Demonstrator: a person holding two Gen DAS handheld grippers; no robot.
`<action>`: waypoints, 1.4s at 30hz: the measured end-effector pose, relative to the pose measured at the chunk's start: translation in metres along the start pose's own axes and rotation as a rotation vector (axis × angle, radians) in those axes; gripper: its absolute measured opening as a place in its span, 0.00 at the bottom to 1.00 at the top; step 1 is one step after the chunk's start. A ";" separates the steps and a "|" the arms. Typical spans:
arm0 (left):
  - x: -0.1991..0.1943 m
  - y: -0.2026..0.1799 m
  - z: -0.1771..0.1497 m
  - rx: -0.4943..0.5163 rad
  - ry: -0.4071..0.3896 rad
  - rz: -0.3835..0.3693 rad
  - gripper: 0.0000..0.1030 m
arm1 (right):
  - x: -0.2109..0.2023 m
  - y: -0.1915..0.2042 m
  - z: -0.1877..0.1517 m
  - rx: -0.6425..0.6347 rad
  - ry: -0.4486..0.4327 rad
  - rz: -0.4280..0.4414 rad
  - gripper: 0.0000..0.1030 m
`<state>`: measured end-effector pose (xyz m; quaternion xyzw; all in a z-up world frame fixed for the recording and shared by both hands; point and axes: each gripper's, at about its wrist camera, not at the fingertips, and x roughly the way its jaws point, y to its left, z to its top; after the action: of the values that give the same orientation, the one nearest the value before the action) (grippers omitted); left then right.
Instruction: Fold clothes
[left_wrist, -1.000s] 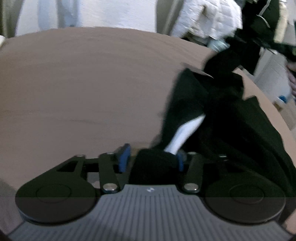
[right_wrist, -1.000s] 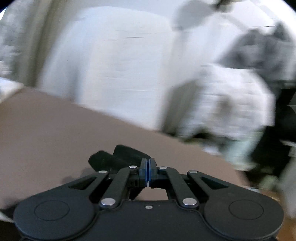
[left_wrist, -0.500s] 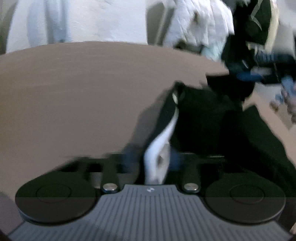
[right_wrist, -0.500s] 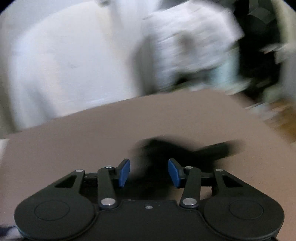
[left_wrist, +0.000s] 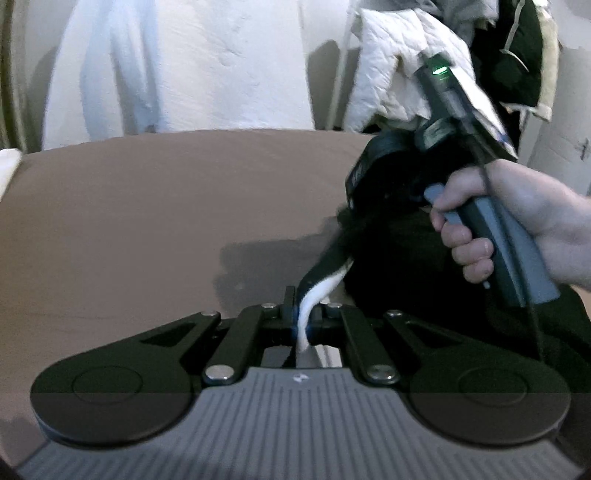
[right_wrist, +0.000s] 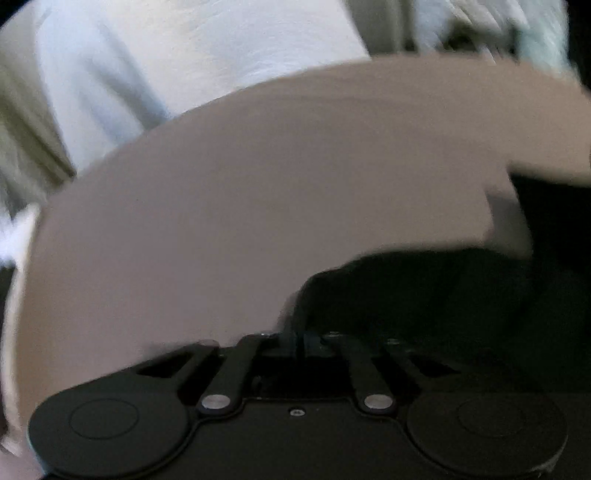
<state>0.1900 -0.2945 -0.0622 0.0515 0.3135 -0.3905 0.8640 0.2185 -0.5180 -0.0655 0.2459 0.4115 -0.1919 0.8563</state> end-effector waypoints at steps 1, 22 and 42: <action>-0.008 0.004 -0.002 -0.033 -0.010 0.012 0.03 | -0.008 0.007 0.002 -0.031 -0.048 0.037 0.06; -0.058 0.079 -0.060 -0.449 0.100 0.173 0.07 | -0.087 0.063 -0.042 -0.261 -0.131 0.528 0.58; 0.053 0.075 0.041 0.013 0.093 -0.013 0.68 | -0.136 -0.277 -0.043 0.147 -0.250 -0.225 0.82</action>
<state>0.2899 -0.2909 -0.0715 0.0731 0.3512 -0.3955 0.8455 -0.0352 -0.6990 -0.0532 0.2343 0.3119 -0.3453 0.8536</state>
